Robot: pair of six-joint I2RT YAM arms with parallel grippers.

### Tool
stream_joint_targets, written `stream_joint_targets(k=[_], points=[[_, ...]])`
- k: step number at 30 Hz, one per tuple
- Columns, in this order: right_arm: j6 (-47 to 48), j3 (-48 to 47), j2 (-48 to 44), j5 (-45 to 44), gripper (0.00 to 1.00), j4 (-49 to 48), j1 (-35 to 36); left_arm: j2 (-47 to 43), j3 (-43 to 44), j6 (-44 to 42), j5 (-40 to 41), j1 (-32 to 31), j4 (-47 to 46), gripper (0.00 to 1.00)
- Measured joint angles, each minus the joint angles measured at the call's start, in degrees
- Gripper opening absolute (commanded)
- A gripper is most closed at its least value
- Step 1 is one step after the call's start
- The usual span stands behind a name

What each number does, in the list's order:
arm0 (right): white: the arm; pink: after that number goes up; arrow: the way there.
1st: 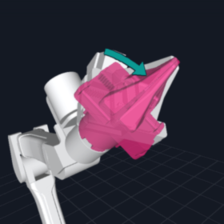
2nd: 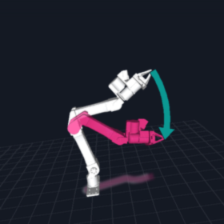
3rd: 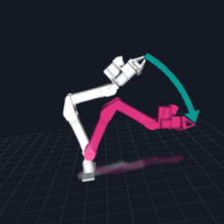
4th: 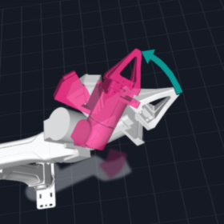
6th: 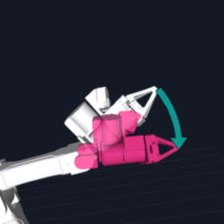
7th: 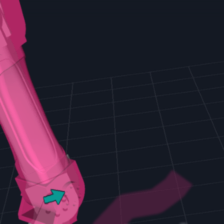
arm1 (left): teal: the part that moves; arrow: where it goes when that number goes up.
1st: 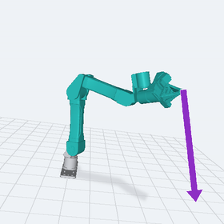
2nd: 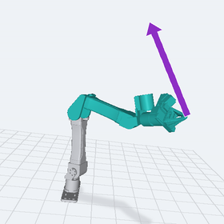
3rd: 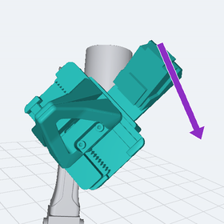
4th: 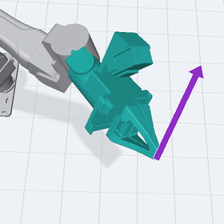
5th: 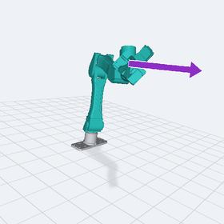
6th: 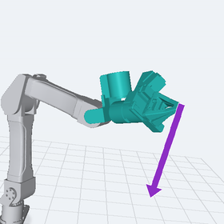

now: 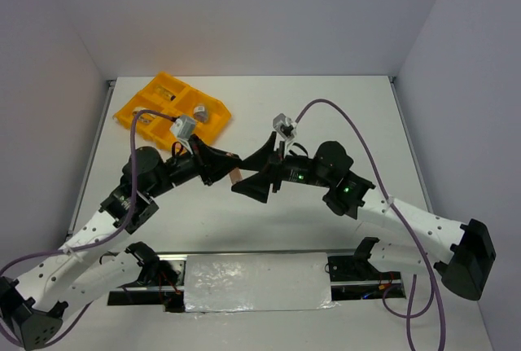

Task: Sort the stationery into containers
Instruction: Place the pen in the storage box.

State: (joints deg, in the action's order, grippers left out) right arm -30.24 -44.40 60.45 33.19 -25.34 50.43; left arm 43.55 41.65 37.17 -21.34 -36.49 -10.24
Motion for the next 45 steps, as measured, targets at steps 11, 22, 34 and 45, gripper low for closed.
stream_joint_targets(k=[11,22,34,45], points=[[-1.4,6.7,-7.1,-26.7,1.00,15.5,-5.4,17.5,11.5,2.4,29.7,11.6,21.3,0.00],[-2.2,13.0,-18.7,-28.8,1.00,23.8,-5.7,48.2,30.6,8.2,41.9,28.4,30.4,0.16],[-0.9,12.7,-25.5,-27.9,1.00,30.6,-5.7,58.1,38.7,9.7,44.2,30.9,33.4,0.76],[3.5,3.7,-25.0,-34.1,1.00,41.0,-5.7,50.0,42.1,5.9,39.3,30.3,42.2,0.99]])
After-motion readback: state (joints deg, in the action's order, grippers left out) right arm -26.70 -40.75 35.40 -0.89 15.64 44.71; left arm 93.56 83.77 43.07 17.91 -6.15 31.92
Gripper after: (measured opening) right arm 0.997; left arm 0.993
